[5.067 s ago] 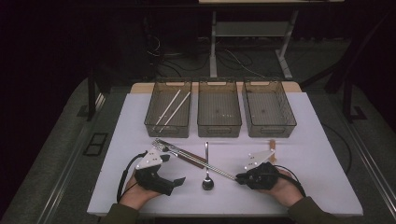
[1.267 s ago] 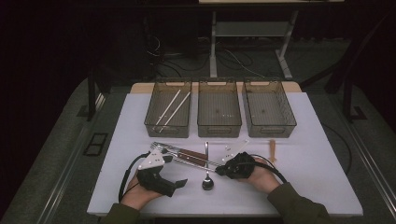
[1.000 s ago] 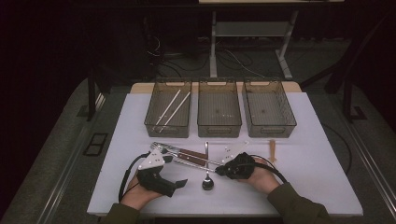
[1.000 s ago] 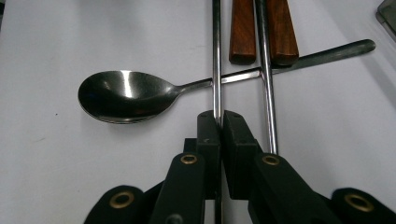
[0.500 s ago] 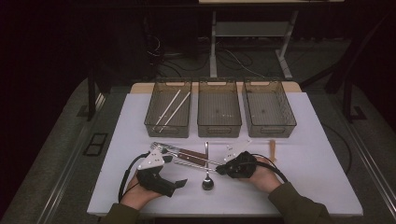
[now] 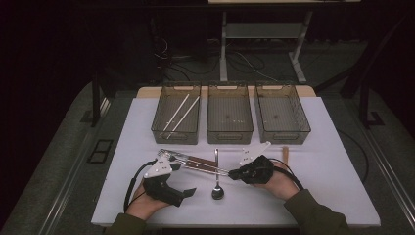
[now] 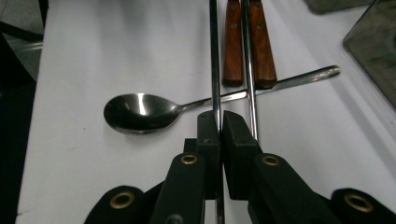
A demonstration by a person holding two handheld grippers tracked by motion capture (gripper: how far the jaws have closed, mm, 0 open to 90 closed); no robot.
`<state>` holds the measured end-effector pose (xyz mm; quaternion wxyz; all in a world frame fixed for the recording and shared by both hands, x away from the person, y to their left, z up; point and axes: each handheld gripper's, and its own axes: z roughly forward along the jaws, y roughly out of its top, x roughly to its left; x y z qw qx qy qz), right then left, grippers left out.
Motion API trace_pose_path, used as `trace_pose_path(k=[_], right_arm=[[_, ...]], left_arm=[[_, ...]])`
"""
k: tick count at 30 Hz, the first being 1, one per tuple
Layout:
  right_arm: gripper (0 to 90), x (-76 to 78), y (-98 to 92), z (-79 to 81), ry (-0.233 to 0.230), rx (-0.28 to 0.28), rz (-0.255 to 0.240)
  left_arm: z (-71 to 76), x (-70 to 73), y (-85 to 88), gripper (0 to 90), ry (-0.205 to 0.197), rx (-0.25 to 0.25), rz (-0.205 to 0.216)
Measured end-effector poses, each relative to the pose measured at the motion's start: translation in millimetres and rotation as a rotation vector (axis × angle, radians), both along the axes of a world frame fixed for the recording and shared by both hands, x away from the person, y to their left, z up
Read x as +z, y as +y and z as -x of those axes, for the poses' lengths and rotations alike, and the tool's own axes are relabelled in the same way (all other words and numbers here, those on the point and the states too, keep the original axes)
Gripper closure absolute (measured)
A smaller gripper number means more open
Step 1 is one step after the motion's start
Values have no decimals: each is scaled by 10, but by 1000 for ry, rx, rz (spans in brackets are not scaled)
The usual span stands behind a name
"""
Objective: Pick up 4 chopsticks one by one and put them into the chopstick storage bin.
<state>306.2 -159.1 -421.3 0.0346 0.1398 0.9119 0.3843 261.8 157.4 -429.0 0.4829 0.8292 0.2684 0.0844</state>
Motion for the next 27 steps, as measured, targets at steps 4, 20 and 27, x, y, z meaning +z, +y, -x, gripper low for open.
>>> trace_pose_path(k=[4, 20, 27], right_arm=[[860, 61, -36, -17, -2, -7, -20], [860, 285, -240, -165, 2, -112, -90], [860, 410, -274, -266, -10, -147, -108]], left_arm=[[1, -1, 2, 0, 0, 1, -1], [9, -22, 7, 0, -7, -6, -29], [-12, -53, 44, 0, -14, -3, -56]])
